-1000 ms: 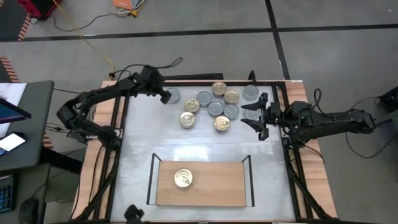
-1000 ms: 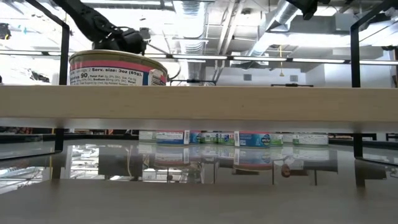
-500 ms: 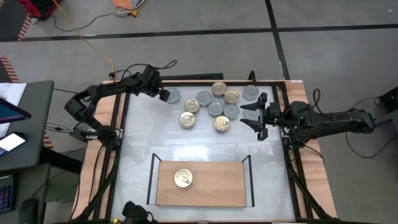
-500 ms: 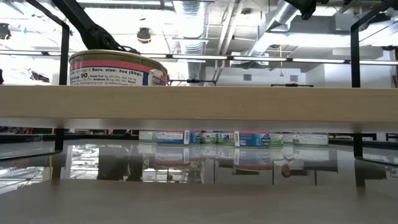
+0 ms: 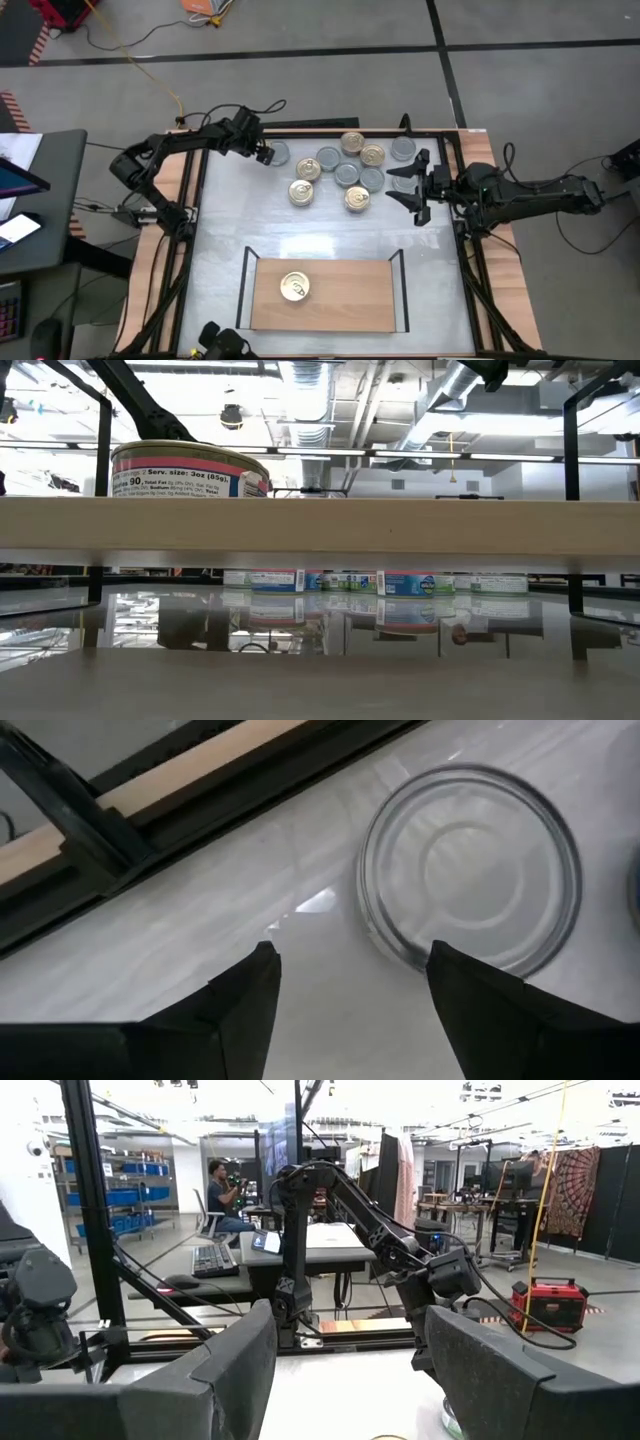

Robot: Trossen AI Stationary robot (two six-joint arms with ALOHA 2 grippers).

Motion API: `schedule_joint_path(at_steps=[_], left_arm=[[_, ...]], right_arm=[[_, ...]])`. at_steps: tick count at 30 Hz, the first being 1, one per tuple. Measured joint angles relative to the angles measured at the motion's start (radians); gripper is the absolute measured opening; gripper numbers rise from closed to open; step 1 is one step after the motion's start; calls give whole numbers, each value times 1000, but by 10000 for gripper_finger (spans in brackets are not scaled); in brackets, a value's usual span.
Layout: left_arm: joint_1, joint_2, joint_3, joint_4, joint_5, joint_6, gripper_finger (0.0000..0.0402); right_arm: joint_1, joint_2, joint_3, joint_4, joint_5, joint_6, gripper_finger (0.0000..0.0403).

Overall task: Stack canned seafood by type on shelf
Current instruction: Put the green tuna can on the shelf

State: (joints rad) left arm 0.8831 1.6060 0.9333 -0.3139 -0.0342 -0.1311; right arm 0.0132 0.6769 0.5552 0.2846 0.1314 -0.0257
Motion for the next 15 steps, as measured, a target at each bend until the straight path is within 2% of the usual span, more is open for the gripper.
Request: schedule_joint_path(at_steps=[8,15], left_arm=[[-14,-6,-75,64,-23,22,240],[-53,-20,-92,-82,-42,53,240]], right_arm=[[0,0,0,0,0,-1,282],[0,0,0,0,0,-1,282]])
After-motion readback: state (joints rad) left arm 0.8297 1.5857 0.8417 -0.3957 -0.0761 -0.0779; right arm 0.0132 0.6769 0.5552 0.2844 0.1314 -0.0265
